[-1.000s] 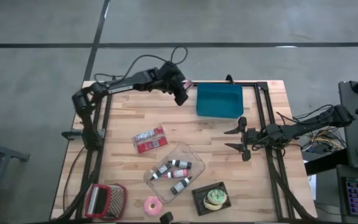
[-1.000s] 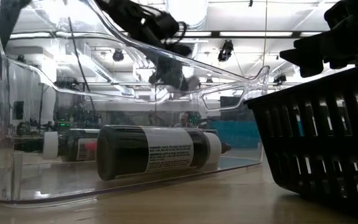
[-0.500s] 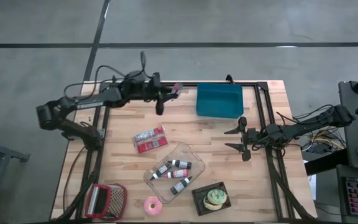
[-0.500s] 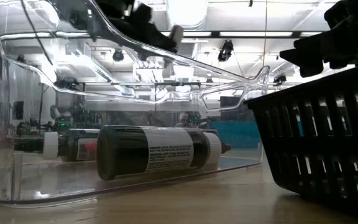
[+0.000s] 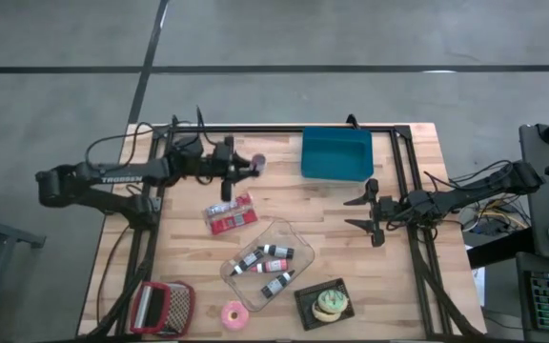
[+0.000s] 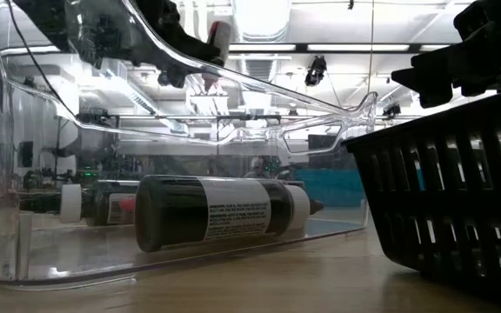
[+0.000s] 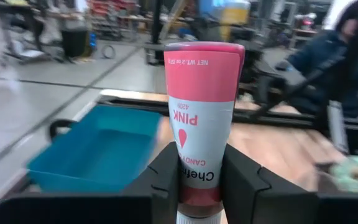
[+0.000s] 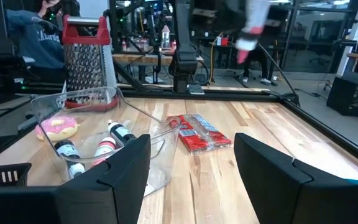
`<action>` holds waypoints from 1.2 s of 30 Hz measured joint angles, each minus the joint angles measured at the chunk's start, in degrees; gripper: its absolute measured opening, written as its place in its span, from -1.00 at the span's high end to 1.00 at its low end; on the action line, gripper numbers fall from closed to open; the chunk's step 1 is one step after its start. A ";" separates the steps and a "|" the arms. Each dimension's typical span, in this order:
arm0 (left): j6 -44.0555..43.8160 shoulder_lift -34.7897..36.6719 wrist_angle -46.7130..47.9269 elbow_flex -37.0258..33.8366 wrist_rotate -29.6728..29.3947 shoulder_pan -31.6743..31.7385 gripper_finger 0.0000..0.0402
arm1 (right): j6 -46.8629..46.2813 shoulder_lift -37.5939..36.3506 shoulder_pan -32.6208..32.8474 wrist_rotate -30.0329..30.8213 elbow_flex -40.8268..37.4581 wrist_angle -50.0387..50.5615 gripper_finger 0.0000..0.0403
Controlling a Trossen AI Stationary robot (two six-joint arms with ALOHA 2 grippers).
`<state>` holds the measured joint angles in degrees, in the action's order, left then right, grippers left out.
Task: Pick & Place Food Item
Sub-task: Put the pink food coloring bottle into the transparent bin
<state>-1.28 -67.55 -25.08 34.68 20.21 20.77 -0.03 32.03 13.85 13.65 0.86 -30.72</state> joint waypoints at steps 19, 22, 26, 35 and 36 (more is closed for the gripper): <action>-4.70 -0.02 16.89 1.77 -10.22 -21.98 0.59 | -0.45 0.00 0.02 0.02 0.00 0.00 -0.12; -5.51 -0.47 21.45 3.95 -11.88 -24.50 0.59 | -0.24 0.00 0.02 0.33 0.00 0.00 -0.12; -7.06 -1.54 24.93 6.02 -12.95 -26.85 0.59 | -0.03 0.00 0.01 1.38 0.00 0.00 -0.12; -9.74 -9.05 29.75 9.01 -12.70 -30.12 0.59 | 0.02 -0.01 0.02 1.44 0.00 -0.02 -0.12; -9.86 -10.08 30.15 9.61 -12.58 -30.40 0.59 | 0.00 0.00 0.02 1.44 0.00 -0.03 -0.12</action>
<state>-11.14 -77.63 5.07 44.29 7.63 -9.63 -0.03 32.03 13.87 15.09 0.86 -30.75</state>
